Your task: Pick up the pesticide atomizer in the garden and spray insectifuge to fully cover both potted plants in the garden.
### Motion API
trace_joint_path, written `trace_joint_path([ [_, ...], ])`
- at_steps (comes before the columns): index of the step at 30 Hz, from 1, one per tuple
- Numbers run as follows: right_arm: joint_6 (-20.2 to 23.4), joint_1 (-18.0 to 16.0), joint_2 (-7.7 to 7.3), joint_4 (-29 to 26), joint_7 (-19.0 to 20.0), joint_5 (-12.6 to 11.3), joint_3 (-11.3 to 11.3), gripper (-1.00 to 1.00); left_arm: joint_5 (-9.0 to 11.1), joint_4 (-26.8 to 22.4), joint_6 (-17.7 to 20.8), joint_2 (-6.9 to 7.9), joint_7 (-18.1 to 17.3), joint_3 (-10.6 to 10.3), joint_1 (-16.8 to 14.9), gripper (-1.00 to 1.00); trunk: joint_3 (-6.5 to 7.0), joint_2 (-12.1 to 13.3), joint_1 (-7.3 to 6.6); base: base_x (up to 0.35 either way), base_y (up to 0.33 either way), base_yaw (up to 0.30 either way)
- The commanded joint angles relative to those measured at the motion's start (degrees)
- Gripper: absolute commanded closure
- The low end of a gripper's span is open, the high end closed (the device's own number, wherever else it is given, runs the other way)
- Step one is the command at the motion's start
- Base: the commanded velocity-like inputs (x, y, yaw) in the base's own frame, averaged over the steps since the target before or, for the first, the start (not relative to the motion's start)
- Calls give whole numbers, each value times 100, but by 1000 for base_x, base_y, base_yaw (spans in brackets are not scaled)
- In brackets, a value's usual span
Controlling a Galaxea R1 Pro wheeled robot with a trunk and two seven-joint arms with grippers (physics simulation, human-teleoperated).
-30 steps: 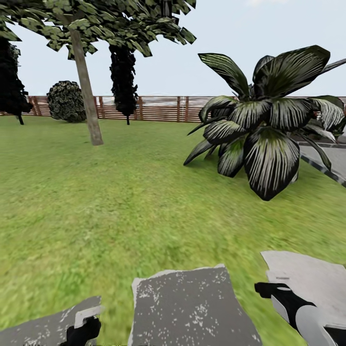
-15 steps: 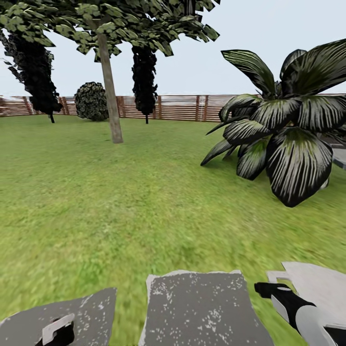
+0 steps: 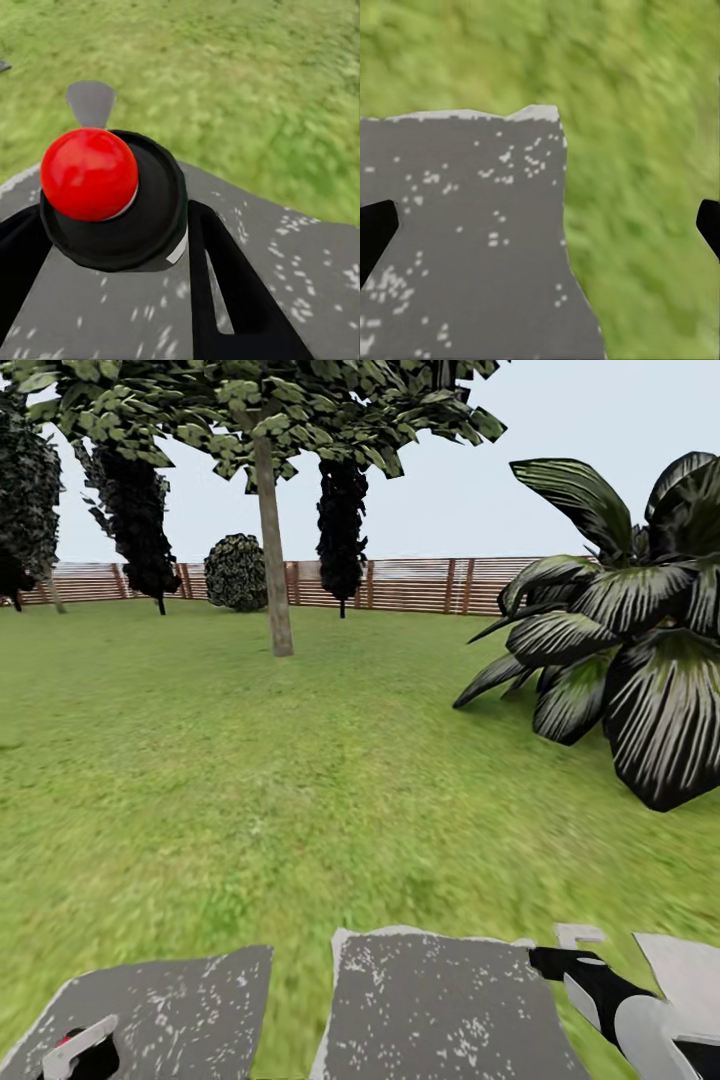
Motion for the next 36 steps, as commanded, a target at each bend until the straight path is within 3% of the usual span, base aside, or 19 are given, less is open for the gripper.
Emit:
trace_joint_path([
  [1,9,0,0,-5,-6,21,-44,-100,-21,5,-37,-2,-46,50,-8,100,-5,-2,-1,0,0,258],
  [36,9,0,23,4,-6,23,-44,-100,-31,15,-59,-30,-40,50,-9,100,-5,-2,-1,6,0,258],
])
